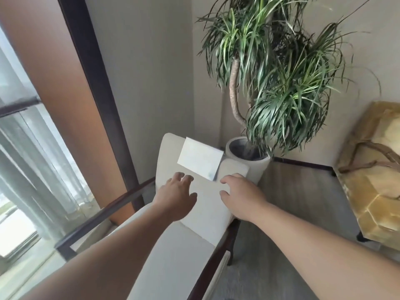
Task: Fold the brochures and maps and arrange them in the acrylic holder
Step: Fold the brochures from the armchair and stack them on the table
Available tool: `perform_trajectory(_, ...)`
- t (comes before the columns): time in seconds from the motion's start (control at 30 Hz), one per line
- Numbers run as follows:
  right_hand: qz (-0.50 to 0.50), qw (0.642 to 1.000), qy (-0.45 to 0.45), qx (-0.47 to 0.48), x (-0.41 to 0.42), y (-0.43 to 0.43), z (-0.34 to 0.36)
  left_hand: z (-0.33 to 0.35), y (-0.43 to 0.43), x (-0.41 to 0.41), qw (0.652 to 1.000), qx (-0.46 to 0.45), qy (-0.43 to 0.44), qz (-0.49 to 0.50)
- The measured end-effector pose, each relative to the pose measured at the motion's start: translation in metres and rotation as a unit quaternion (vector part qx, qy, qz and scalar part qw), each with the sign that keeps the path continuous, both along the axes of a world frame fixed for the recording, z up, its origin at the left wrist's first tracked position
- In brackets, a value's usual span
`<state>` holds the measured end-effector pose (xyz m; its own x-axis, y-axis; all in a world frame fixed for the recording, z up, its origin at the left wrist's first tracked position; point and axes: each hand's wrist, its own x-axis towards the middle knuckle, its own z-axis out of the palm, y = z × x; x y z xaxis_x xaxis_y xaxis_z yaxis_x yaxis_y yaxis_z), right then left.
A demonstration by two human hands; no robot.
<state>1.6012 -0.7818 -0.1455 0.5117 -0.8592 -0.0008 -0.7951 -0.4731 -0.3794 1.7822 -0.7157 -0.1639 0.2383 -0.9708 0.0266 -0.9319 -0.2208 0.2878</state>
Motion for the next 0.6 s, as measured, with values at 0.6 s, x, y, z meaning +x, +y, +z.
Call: perform_trajectory(0.6, 0.016, 1.000, 0.015, 0.022, 0.075, -0.237, -0.039, -0.032, -0.206, 0.041, 0.998, 0.031, 0.027, 0.038)
